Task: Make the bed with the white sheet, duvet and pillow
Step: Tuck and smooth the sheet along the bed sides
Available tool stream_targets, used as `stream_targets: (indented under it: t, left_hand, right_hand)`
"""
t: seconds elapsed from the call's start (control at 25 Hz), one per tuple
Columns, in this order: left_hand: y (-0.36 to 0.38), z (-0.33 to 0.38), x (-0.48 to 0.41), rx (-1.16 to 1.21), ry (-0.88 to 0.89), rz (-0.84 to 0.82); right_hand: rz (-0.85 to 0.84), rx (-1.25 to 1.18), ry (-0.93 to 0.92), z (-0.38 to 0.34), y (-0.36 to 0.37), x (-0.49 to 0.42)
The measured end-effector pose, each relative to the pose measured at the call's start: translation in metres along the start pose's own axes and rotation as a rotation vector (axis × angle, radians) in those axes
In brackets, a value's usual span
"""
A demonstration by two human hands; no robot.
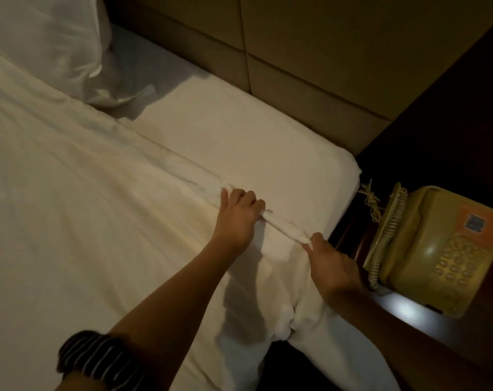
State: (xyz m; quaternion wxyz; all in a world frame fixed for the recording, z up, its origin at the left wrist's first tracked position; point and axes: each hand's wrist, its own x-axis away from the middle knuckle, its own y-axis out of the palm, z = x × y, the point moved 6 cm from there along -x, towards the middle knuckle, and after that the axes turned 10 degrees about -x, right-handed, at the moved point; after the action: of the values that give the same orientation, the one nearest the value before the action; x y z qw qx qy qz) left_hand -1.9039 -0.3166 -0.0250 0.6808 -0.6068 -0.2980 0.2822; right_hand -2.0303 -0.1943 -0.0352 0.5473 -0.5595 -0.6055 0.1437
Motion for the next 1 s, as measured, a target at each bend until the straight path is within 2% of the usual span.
stream_targets:
  t: [0.12,0.2,0.28,0.36,0.52,0.6,0.68,0.76,0.8,0.88,0.96,1.0]
  left_hand:
    - [-0.048,0.028,-0.059,0.114,0.048,0.139]
    - [-0.063,0.044,-0.101,0.090,0.130,0.222]
    - [-0.044,0.053,-0.115,0.081,0.170,0.182]
    - [-0.017,0.056,-0.109,0.076,0.131,0.140]
    - [-0.004,0.054,-0.106,0.102,0.083,0.107]
    - [-0.005,0.061,-0.088,0.128,0.070,0.036]
    - [0.002,0.085,-0.056,0.140,0.155,-0.041]
    - [0.022,0.111,-0.028,-0.008,0.281,-0.222]
    - [0.033,0.116,-0.022,-0.089,0.302,-0.303]
    - [0.049,0.117,-0.020,-0.152,0.273,-0.449]
    - [0.051,0.121,-0.018,-0.195,0.267,-0.471]
    - [0.049,0.127,-0.014,-0.196,0.291,-0.453]
  right_hand:
    - [0.272,0.024,-0.064,0.027,-0.073,-0.027]
    - [0.472,0.113,-0.218,0.045,-0.111,-0.037]
    - [0.511,0.191,-0.344,0.060,-0.114,-0.043]
    - [0.543,0.231,-0.393,0.070,-0.104,-0.052]
    - [0.469,0.229,-0.344,0.082,-0.077,-0.072]
    - [0.453,0.230,-0.286,0.083,-0.074,-0.069]
    - [0.319,0.208,-0.117,0.084,-0.076,-0.065]
    - [0.197,0.126,-0.014,0.087,-0.070,-0.059]
    - [0.220,0.085,-0.040,0.086,-0.069,-0.050]
    - [0.425,0.000,-0.105,0.088,-0.066,-0.014]
    - [0.595,-0.109,-0.079,0.102,-0.047,0.042]
    - [0.608,-0.141,-0.008,0.111,-0.029,0.072]
